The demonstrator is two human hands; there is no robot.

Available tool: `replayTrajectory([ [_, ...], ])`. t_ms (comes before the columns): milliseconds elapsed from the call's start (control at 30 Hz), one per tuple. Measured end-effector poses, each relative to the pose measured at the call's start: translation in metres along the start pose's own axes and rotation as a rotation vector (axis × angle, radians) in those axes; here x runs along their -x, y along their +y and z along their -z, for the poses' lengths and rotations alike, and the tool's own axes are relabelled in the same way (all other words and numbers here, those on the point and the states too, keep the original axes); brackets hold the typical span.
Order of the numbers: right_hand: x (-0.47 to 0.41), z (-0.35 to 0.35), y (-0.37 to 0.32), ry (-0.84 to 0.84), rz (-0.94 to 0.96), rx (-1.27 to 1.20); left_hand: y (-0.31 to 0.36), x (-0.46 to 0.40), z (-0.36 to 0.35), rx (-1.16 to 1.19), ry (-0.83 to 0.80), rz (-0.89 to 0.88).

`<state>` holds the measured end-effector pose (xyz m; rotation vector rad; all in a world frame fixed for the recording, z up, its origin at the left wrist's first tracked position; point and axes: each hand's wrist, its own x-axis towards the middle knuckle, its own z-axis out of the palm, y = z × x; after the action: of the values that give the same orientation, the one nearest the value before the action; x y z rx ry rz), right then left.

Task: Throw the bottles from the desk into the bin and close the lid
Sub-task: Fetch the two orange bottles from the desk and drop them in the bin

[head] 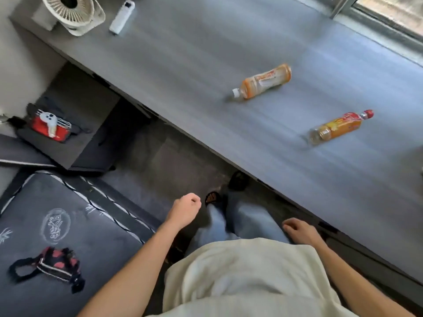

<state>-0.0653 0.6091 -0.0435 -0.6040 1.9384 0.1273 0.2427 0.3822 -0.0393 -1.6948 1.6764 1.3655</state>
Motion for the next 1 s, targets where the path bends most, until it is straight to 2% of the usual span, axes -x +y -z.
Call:
replayTrajectory([
  [100,0.000,0.010,0.001,0.059,-0.025,-0.158,0.045,-0.021,0.013,-0.033,-0.031,-0.111],
  [267,-0.017,0.070,-0.025,0.276,0.001,-0.439,0.133,-0.053,0.029,-0.082,-0.020,-0.234],
  [433,-0.052,0.159,-0.062,0.577,-0.028,-0.678,0.237,-0.098,0.052,-0.124,0.140,-0.399],
  [533,-0.075,0.205,-0.081,0.736,-0.150,-0.737,0.294,-0.119,0.068,-0.136,0.231,-0.512],
  [733,-0.128,0.247,-0.103,0.715,-0.416,-0.822,0.373,-0.166,0.079,-0.338,0.403,-0.596],
  [867,-0.153,0.242,-0.108,0.748,-0.493,-0.820,0.394,-0.197,0.074,-0.477,0.318,-0.536],
  [1000,-0.164,0.226,-0.110,0.826,-0.471,-0.759,0.394,-0.216,0.064,-0.513,0.271,-0.480],
])
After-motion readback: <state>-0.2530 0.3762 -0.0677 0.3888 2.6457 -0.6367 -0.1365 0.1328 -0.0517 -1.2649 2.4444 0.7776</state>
